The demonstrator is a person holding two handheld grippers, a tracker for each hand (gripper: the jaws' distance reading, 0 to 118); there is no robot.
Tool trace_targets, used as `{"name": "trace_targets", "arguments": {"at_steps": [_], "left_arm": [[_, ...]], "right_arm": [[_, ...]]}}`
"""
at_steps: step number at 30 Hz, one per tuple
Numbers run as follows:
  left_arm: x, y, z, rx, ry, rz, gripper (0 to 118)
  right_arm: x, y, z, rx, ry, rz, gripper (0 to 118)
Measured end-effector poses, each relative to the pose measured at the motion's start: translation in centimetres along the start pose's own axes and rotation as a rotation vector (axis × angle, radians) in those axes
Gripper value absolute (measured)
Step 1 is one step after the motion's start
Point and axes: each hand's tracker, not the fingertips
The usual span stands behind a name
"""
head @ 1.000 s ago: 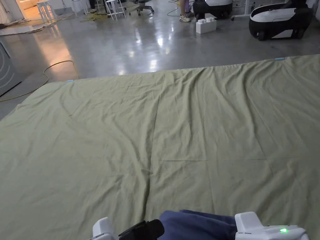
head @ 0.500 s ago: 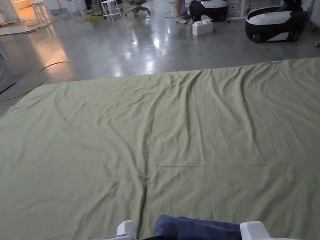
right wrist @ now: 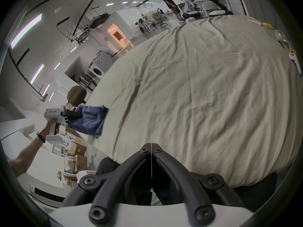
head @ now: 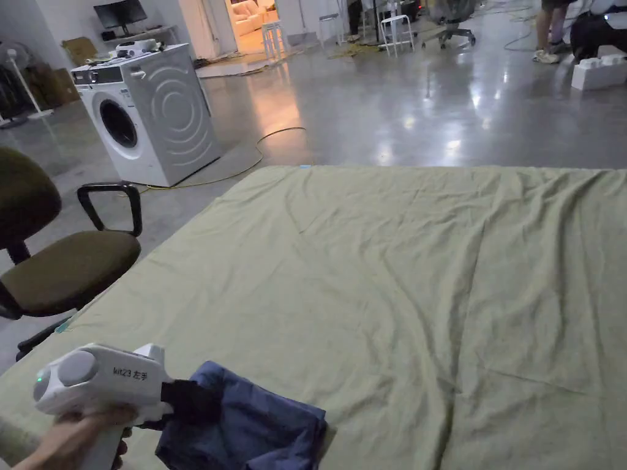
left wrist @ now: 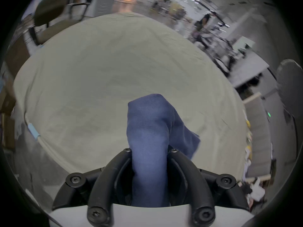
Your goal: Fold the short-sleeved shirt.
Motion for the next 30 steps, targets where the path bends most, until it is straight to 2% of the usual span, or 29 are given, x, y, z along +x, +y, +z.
{"name": "trace_targets", "arguments": {"at_steps": [1,2,3,4,5,6,7,9,11,12,15,17,18,21,23,26,28,30], "left_arm": [[-0.6,0.3,-0.9,-0.004,0.015,0.026,34],[0.3,-0.6,-1.6,-0.036,0.033,0.003,44],[0.4,-0.7,-2.4,-0.049,0.068,-0.008,66],[0.6,-0.9,-2.8,-0.023,0.138,-0.031,79],[0.7,-1.0,-3.1,0.015,0.212,-0.06,85],[-0.4,0.1,-3.7,0.05,0.266,-0.081,86],[-0.2,0.3,-3.3,0.076,0.239,-0.07,86],[-0.2,1.0,-1.1,0.116,0.296,-0.08,86],[1.4,0.6,1.9,0.194,0.316,-0.174,86],[3.0,-0.1,3.7,0.267,0.294,-0.254,86],[8.2,-3.4,9.3,0.404,0.17,-0.421,86],[12.8,-7.0,13.2,0.535,0.097,-0.563,85],[15.2,-9.3,15.3,0.621,0.066,-0.621,85],[20.9,-14.7,18.4,0.817,0.015,-0.719,85],[24.2,-17.8,19.3,0.928,0.01,-0.731,85],[28.1,-20.8,19.9,1.03,-0.072,-0.642,85],[29.4,-22.5,20.3,1.023,-0.207,-0.588,84],[30.8,-24.3,20.6,1.03,-0.202,-0.572,82]], "right_arm": [[0.1,-0.1,0.0,-0.008,-0.018,0.008,0],[0.4,-0.2,0.2,-0.016,-0.028,0.014,0],[0.6,-0.3,0.3,-0.018,-0.031,0.016,0],[0.9,-0.3,0.4,-0.019,-0.034,0.014,0],[1.3,-0.3,0.5,-0.02,-0.039,0.005,0],[1.6,-0.2,0.7,-0.019,-0.045,-0.004,0],[1.8,0.0,0.9,-0.016,-0.052,-0.005,0],[2.1,0.2,2.0,0.036,-0.092,0.027,0],[2.1,0.3,3.1,0.079,-0.159,0.07,0],[2.1,0.4,3.9,0.104,-0.203,0.071,0],[2.3,0.8,6.5,0.195,-0.214,0.05,0],[2.0,1.2,8.9,0.272,-0.238,0.07,1],[1.6,1.5,10.3,0.321,-0.259,0.109,0],[0.7,2.3,14.0,0.441,-0.259,0.129,0],[0.0,2.7,16.4,0.534,-0.254,0.131,0],[-2.5,2.8,19.6,0.675,-0.395,0.304,0],[-3.3,2.8,21.4,0.761,-0.404,0.296,0],[-3.5,2.6,22.6,0.782,-0.32,0.248,0]]}}
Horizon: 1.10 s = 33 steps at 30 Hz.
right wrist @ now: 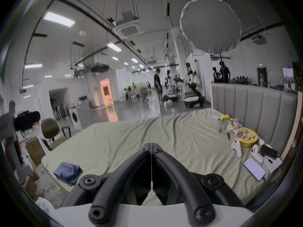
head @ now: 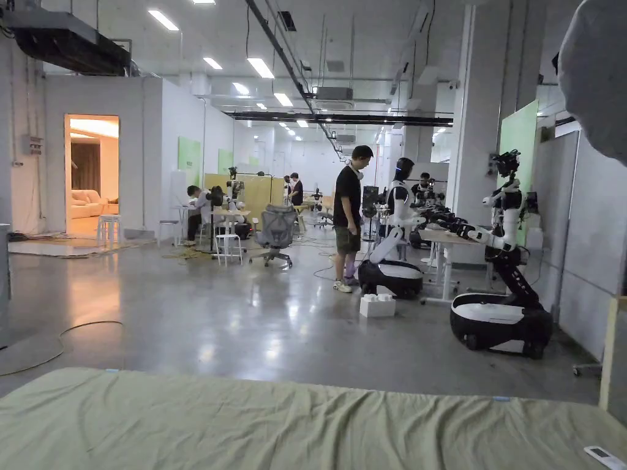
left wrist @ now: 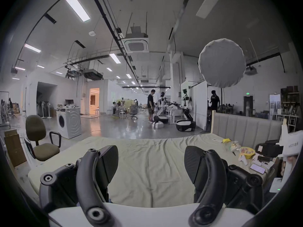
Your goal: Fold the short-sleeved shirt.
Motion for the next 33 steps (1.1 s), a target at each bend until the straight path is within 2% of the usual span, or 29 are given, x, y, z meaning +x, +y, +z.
{"name": "trace_targets", "arguments": {"at_steps": [1,2,4,5,6,8,11,19,21,22,23,24,29,31,32,33], "left_arm": [[0.8,-0.1,0.5,-0.003,0.01,-0.01,78],[1.4,-0.1,1.1,-0.025,0.023,-0.054,67],[2.2,-0.2,2.6,-0.022,0.041,-0.104,25],[2.3,-0.2,3.5,-0.004,0.052,-0.107,13],[2.2,-0.1,4.0,-0.005,0.046,-0.104,13],[2.0,-0.1,5.2,0.009,0.061,-0.125,1],[1.6,0.2,5.8,0.012,0.104,-0.127,0],[0.2,0.3,5.1,0.011,0.118,-0.07,0],[0.2,0.6,4.8,0.014,0.141,-0.075,0],[0.0,0.8,4.8,0.013,0.137,-0.069,0],[0.0,0.8,4.7,0.012,0.126,-0.055,0],[0.2,0.7,4.7,0.011,0.114,-0.051,0],[1.1,0.4,4.1,-0.013,0.095,-0.095,0],[1.4,0.4,4.0,-0.014,0.091,-0.093,1],[1.5,0.3,4.0,-0.013,0.09,-0.091,8],[1.6,0.3,4.0,-0.012,0.083,-0.089,26]], "right_arm": [[-0.1,0.4,0.5,0.025,-0.005,0.029,0],[-0.2,0.7,1.1,0.048,-0.011,0.051,0],[-0.2,1.0,2.0,0.074,-0.016,0.102,0],[0.0,1.0,2.6,0.078,-0.01,0.105,0],[0.1,0.9,3.0,0.083,-0.003,0.106,1],[0.3,0.6,3.7,0.101,-0.014,0.121,0],[0.3,0.6,3.9,0.13,-0.033,0.157,1],[-0.3,0.7,3.6,0.132,-0.037,0.162,0],[-0.8,0.7,3.8,0.129,-0.076,0.189,0],[-1.1,1.0,4.0,0.189,-0.09,0.259,0],[-1.2,1.0,4.0,0.202,-0.091,0.279,0],[-1.1,0.9,3.9,0.172,-0.079,0.241,0],[-0.7,0.9,3.4,0.145,-0.047,0.165,0],[-0.9,1.1,3.6,0.16,-0.044,0.18,1],[-0.9,1.2,3.6,0.163,-0.045,0.179,8],[-0.9,1.3,3.6,0.17,-0.048,0.181,35]]}}
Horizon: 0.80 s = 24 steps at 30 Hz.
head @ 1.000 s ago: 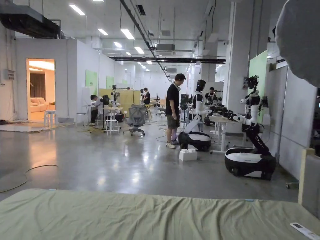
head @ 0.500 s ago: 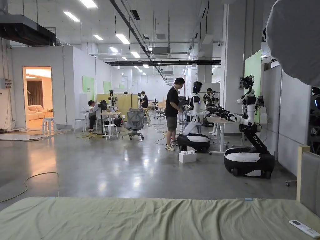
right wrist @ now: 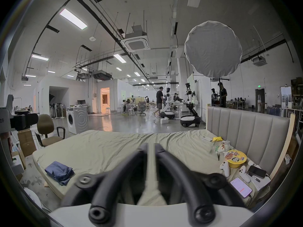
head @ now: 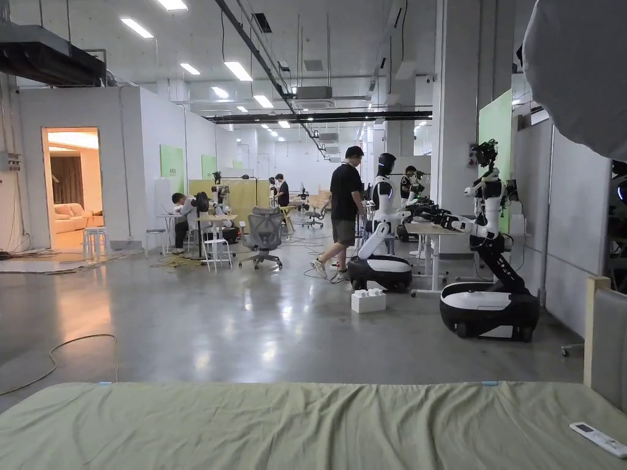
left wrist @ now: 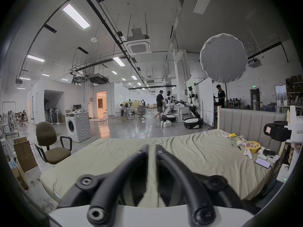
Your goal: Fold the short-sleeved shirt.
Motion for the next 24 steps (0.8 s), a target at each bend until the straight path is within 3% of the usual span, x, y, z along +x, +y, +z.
{"name": "trace_targets", "arguments": {"at_steps": [2,3,8,9,11,24], "left_arm": [[0.1,0.0,0.0,0.002,-0.027,-0.009,53],[0.1,-0.1,0.2,0.011,-0.065,-0.024,63],[1.0,-0.2,0.6,0.026,-0.069,-0.03,78],[1.0,-0.2,0.5,0.019,-0.073,-0.018,91],[1.0,-0.3,0.4,0.007,-0.077,0.001,114],[0.2,-0.1,0.6,0.015,-0.042,0.043,118]], "right_arm": [[0.1,0.1,0.1,0.004,0.002,-0.007,75],[0.2,0.1,0.0,-0.038,0.003,-0.038,83],[0.2,0.2,0.4,-0.034,0.023,-0.041,97],[0.1,0.2,0.3,-0.029,0.021,-0.035,107],[0.0,0.1,0.3,-0.035,0.024,-0.036,114],[-2.4,0.3,0.5,0.022,0.036,0.087,118]]}}
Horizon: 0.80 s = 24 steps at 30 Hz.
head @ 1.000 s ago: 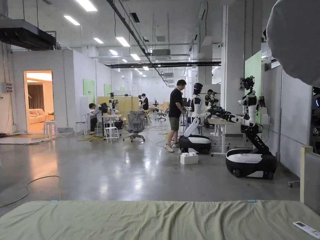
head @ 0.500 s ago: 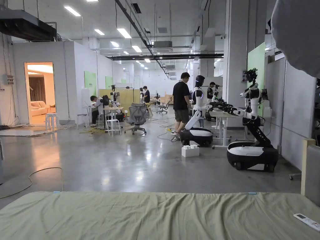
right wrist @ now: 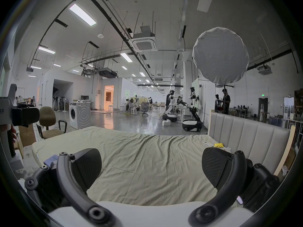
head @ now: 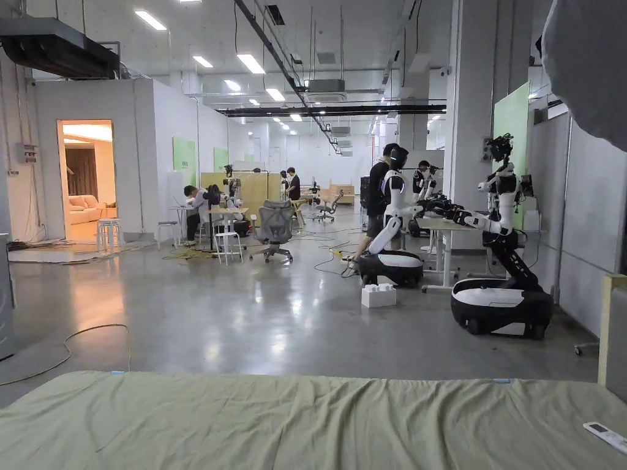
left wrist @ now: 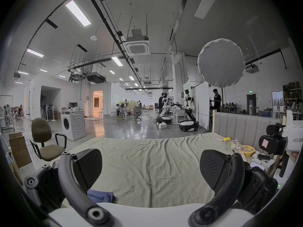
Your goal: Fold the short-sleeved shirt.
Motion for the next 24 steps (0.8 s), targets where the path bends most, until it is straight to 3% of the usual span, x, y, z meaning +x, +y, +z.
{"name": "trace_targets", "arguments": {"at_steps": [4,24], "left_arm": [[-0.1,-0.09,0.06,-0.012,0.028,-0.012,118],[-0.51,0.08,0.68,-0.001,0.043,-0.004,118]], "right_arm": [[-0.34,-0.26,0.01,0.012,-0.002,0.019,118],[-0.03,-0.3,-0.03,-0.014,0.028,-0.041,118]]}}
